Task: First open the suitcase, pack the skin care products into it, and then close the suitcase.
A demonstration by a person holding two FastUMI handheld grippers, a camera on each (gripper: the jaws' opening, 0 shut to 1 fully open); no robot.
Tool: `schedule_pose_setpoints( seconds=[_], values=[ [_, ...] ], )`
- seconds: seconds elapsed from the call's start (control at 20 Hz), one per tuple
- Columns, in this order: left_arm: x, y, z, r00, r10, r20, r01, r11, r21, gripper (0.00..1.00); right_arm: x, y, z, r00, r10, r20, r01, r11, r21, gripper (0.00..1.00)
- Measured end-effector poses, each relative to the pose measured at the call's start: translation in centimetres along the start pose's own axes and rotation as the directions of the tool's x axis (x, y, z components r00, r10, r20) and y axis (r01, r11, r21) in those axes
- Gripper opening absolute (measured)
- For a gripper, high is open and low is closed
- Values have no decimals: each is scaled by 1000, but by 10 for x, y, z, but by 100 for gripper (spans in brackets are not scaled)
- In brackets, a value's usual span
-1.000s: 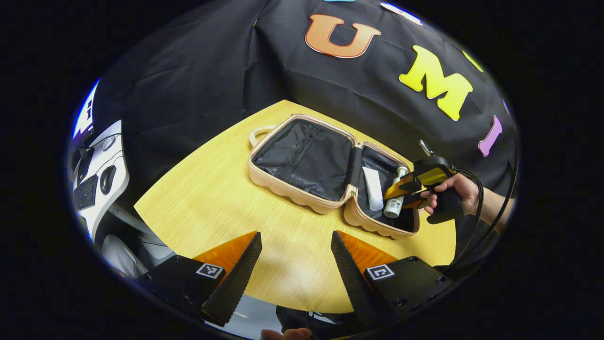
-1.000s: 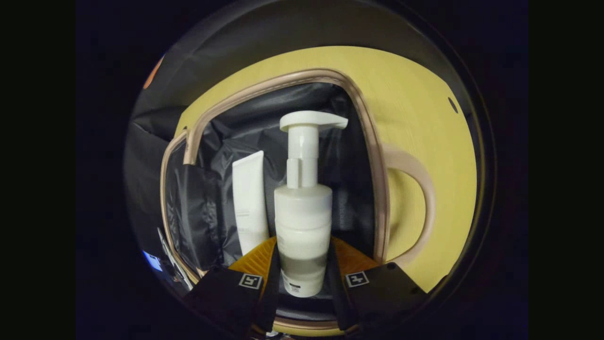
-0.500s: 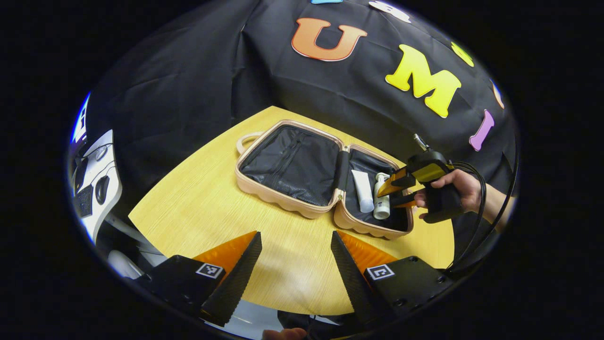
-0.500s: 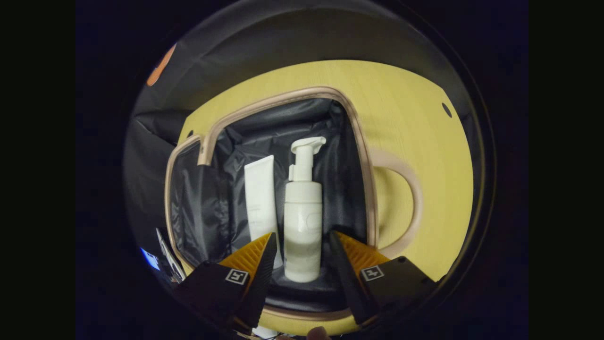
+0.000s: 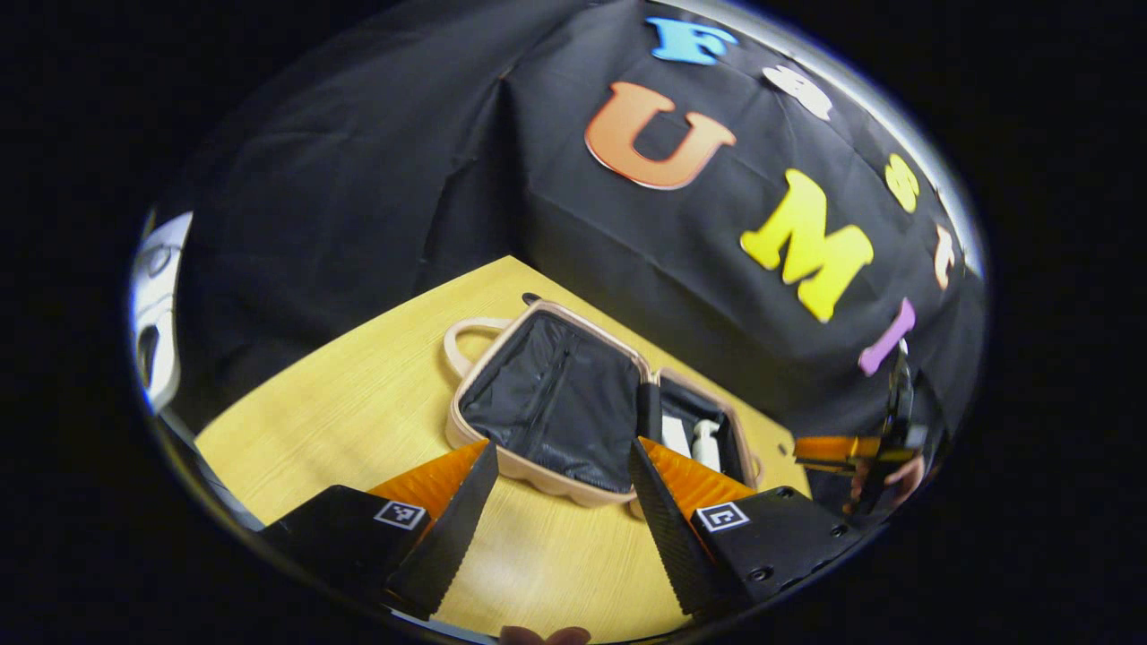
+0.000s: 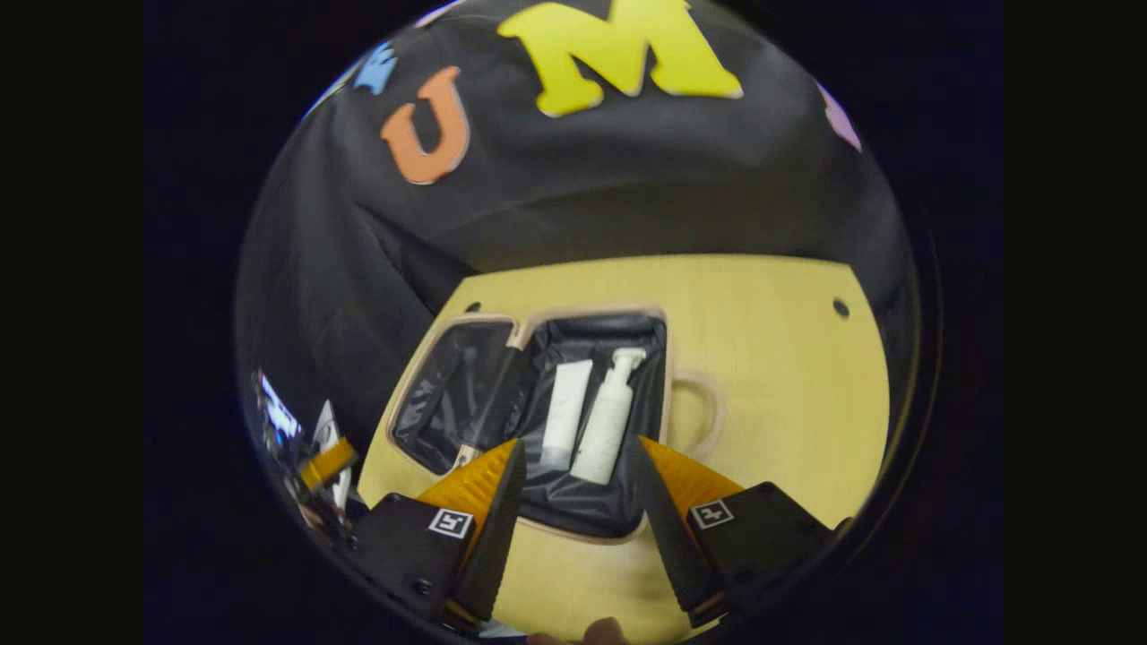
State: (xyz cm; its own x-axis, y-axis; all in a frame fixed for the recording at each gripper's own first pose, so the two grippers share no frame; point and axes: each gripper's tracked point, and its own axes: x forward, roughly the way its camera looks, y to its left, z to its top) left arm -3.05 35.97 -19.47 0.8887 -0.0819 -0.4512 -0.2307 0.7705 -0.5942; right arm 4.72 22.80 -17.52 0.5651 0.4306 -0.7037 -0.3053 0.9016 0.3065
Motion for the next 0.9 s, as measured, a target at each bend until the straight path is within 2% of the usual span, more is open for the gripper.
schedule_pose_setpoints(
  seconds=[0.15, 0.3, 0.55, 0.6, 0.65, 0.7, 0.75, 0.8, 0.9],
  values=[
    [19, 33, 24, 998, -61, 31, 65, 985, -162, 94, -35, 9, 1, 998, 31, 64, -25, 996, -88, 70],
    [55, 71, 44, 996, -84, 34, 90, 962, -259, 93, -60, 18, -3, 994, 74, 77, -70, 996, -58, 70],
    [105, 110, 62, 993, -111, 33, 114, 884, -454, 91, -76, 3, 2, 996, 34, 85, -35, 999, 7, 70],
    [115, 116, 60, 993, -112, 24, 110, 873, -474, 100, -77, 0, 4, 996, 24, 92, -26, 999, 21, 70],
    [122, 119, 58, 993, -114, 17, 108, 867, -487, 90, -80, -3, 7, 995, 16, 97, -20, 999, 37, 70],
    [129, 122, 57, 993, -113, 13, 105, 860, -500, 90, -80, -3, 7, 995, 14, 98, -20, 998, 55, 70],
    [135, 123, 57, 993, -115, 17, 108, 849, -517, 79, -81, -3, 8, 995, 17, 96, -25, 997, 76, 70],
    [141, 122, 58, 992, -123, 25, 117, 834, -539, 90, -81, -4, 7, 995, 17, 93, -26, 995, 93, 70],
    [153, 121, 63, 990, -134, 50, 138, 798, -587, 90, -80, -5, 6, 996, 10, 92, -20, 994, 103, 70]
  ],
)
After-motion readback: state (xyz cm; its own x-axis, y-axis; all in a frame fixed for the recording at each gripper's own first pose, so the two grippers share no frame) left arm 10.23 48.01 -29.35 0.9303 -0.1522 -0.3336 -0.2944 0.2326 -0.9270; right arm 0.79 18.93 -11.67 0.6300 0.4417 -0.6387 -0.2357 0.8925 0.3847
